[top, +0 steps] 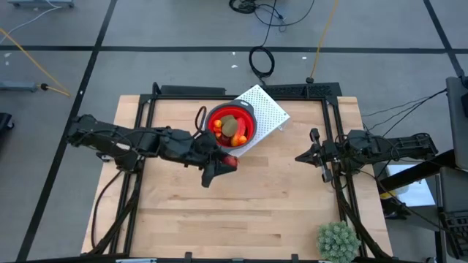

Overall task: Pick & Place Fruit
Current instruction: Put the pomegranate into the red strainer bowl on the shelf

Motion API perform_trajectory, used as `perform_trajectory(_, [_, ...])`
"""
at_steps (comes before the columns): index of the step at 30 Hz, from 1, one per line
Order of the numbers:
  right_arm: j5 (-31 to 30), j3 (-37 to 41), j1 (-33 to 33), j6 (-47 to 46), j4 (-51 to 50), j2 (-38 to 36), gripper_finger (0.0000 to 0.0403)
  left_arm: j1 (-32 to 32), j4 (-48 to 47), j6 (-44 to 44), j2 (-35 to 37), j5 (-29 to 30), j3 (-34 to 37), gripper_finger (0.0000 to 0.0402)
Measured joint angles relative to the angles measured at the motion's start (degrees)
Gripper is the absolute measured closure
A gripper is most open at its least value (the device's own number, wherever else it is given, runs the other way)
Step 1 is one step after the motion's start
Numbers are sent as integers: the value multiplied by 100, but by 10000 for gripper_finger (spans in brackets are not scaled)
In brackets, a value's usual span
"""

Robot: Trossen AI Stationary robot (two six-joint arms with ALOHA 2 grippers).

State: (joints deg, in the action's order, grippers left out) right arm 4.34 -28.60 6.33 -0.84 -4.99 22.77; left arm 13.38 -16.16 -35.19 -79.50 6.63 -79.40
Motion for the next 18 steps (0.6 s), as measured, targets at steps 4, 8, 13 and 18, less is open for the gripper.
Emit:
perform_trajectory(4, [0, 0, 0, 0, 0, 2, 403, -97, 1, -57, -1, -113, 0, 218])
perform_trajectory(8, [0, 0, 0, 1, 0, 2, 403, -160, 338, 218, -2, -453, 0, 218])
perform_trajectory(13, [0, 0, 0, 1, -2, 2, 403, -154, 1826, 1159, 0, -1903, 2, 218])
perform_trajectory(18, [0, 0, 0, 2, -4, 2, 403, -148, 3118, 1740, 2, -2898, 2, 218])
